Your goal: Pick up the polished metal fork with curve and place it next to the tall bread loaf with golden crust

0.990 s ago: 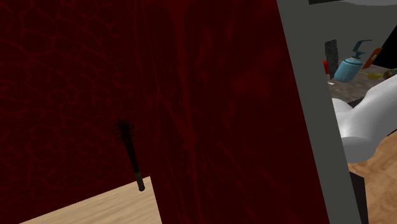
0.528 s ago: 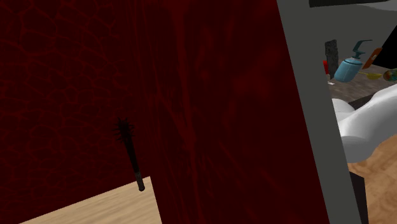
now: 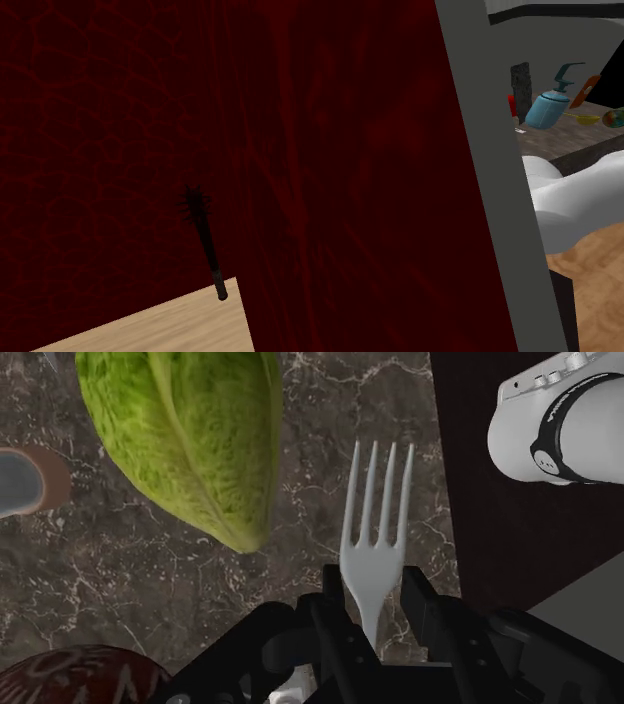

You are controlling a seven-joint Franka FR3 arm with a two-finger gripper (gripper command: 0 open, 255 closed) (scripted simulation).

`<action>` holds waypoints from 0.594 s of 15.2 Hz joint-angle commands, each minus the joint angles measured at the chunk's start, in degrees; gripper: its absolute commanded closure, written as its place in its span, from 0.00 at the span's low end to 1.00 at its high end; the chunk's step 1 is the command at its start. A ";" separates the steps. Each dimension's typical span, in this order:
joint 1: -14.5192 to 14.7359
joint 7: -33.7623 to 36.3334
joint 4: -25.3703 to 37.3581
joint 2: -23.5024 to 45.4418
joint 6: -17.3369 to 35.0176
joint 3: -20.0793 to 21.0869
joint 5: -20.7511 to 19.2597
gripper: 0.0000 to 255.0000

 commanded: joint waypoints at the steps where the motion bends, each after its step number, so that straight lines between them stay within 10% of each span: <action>1: -1.38 -2.27 -1.04 -2.39 -0.99 -1.67 -1.82 1.00; 9: -6.69 -12.85 -0.57 -8.45 -5.03 -9.82 -9.88 1.00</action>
